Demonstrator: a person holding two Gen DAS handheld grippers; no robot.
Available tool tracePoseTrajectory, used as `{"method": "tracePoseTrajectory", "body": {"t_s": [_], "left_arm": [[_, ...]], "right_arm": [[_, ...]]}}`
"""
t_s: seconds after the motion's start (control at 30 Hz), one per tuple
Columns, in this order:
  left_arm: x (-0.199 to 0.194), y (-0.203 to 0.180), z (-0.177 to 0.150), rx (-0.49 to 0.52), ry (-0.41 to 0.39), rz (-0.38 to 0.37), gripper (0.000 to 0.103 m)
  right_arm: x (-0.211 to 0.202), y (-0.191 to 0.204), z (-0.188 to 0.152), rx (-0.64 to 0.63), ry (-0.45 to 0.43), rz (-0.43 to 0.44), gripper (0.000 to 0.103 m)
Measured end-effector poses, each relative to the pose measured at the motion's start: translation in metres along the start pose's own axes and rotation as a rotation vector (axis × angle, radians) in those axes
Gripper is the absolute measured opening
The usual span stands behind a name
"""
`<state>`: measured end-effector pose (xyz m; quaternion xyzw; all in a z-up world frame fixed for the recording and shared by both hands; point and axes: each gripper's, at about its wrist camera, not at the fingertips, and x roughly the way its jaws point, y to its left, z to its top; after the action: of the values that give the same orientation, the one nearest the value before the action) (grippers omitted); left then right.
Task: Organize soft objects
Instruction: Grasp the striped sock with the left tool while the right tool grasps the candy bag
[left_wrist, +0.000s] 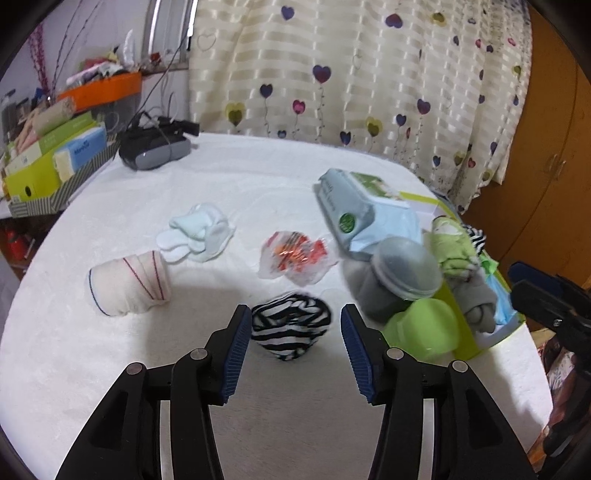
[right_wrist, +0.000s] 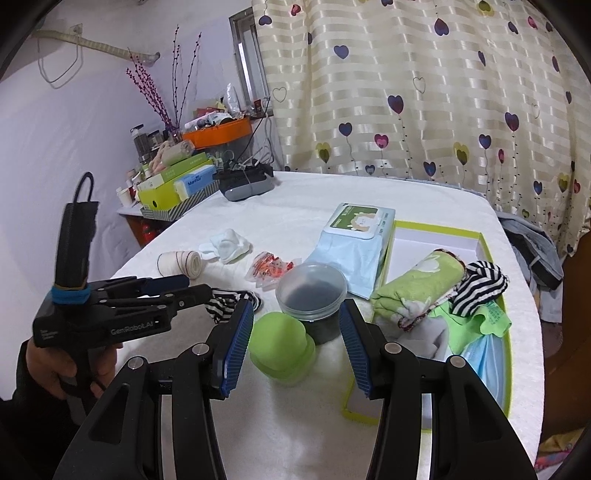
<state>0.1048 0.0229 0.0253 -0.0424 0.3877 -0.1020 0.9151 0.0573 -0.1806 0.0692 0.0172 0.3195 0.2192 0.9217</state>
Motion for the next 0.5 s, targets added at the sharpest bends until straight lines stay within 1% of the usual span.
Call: {"method": "tracePoseTrajectory", "body": {"t_s": [0.13,0.2,0.27,0.37,0.5], "left_arm": [[0.017,0.011,-0.002,-0.016,0.031,0.019,0.053],[0.026,0.013,-0.002,-0.014,0.049,0.024,0.055],[0.036,0.011,-0.002,0.001,0.071,0.023,0.057],[0.048,0.009,-0.003,0.012,0.095,0.009,0.058],[0.064,0.002,-0.005,0.024,0.125,0.008,0.058]], "right_arm": [[0.006,0.001,0.001,-0.011,0.009,0.013,0.05],[0.009,0.001,0.001,-0.015,0.01,0.02,0.05],[0.012,0.001,0.002,-0.016,0.014,0.024,0.05],[0.016,0.001,0.004,-0.02,0.015,0.028,0.05],[0.019,0.001,0.006,-0.025,0.016,0.03,0.05]]}}
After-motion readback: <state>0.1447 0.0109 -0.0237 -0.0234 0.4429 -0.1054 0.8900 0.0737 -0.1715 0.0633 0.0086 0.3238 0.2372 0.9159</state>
